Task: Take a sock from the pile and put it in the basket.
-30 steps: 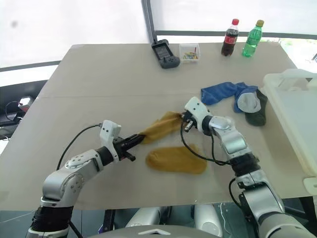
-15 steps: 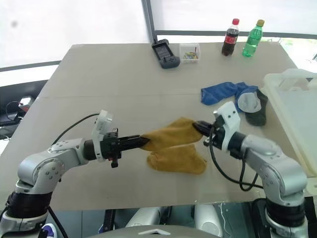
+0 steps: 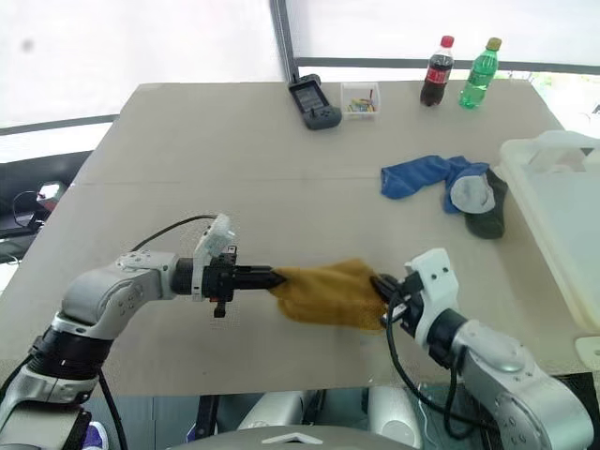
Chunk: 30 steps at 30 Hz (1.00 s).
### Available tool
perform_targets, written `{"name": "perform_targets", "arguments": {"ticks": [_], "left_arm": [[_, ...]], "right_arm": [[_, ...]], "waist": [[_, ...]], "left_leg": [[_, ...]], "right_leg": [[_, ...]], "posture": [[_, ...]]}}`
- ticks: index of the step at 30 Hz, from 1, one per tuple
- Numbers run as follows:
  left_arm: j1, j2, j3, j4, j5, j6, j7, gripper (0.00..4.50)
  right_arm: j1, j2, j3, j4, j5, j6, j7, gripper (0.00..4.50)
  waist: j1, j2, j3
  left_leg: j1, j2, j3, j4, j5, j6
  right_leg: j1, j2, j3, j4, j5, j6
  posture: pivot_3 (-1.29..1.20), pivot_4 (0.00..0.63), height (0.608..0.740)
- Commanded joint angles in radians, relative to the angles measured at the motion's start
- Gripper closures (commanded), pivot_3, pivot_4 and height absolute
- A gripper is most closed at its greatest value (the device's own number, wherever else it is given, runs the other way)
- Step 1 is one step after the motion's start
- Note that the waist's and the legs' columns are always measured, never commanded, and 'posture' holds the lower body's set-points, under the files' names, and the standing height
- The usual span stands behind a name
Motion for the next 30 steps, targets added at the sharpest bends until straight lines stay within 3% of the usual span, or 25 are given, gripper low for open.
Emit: {"name": "perform_targets", "arguments": {"ticks": [1,13,14,17,24,30], "left_arm": [[-0.028,0.028,-0.043,0.016,0.065,-0.066,-0.067,4.47],[0.02,-0.024,-0.104,0.0,0.178,-0.155,-0.036,4.47],[0.021,-0.031,-0.102,-0.002,0.18,-0.153,-0.028,4.15],[0.026,-0.044,-0.099,-0.004,0.192,-0.159,-0.012,3.13],[0.039,-0.069,-0.062,-0.009,0.199,-0.192,0.045,0.43],[0.094,-0.044,0.047,-0.088,0.104,-0.148,0.046,0.43]], "right_arm": [[0.031,-0.009,0.014,-0.049,0.007,-0.049,-0.014,4.48],[0.124,-0.114,0.169,0.157,-0.141,-0.222,0.023,4.48],[0.124,-0.128,0.182,0.176,-0.162,-0.248,0.03,4.5],[0.125,-0.143,0.177,0.208,-0.187,-0.309,0.042,3.59],[0.137,-0.159,0.125,0.162,-0.164,-0.33,0.051,0.8],[0.132,-0.18,0.023,0.082,-0.065,-0.358,0.111,0.8]], "waist": [[0.001,0.0,0.0],[0.014,0.0,0.0],[0.014,-0.001,0.0],[0.014,-0.001,-0.001],[0.016,-0.001,-0.001],[0.013,-0.001,0.0]], "left_leg": [[0.001,0.0,0.0,0.0,0.0,0.0],[0.001,0.0,0.0,0.0,0.0,0.0],[0.001,0.0,0.0,0.0,0.0,0.0],[0.002,0.0,0.0,0.001,0.0,0.0],[0.002,0.0,0.0,0.001,0.0,0.0],[0.001,0.0,0.0,0.0,0.0,0.0]], "right_leg": [[0.0,0.0,0.0,0.0,0.0,0.0],[0.0,0.0,0.0,0.0,0.0,0.0],[0.0,0.0,0.0,0.0,0.0,0.0],[0.002,0.0,0.0,0.0,0.0,0.0],[0.002,0.0,0.0,0.0,0.0,0.0],[0.002,0.0,0.0,0.0,0.0,0.0]], "posture": [[0.0,0.15,0.74],[0.0,0.15,0.74],[0.0,0.15,0.74],[0.0,0.15,0.74],[0.0,0.15,0.74],[0.0,0.15,0.74]]}}
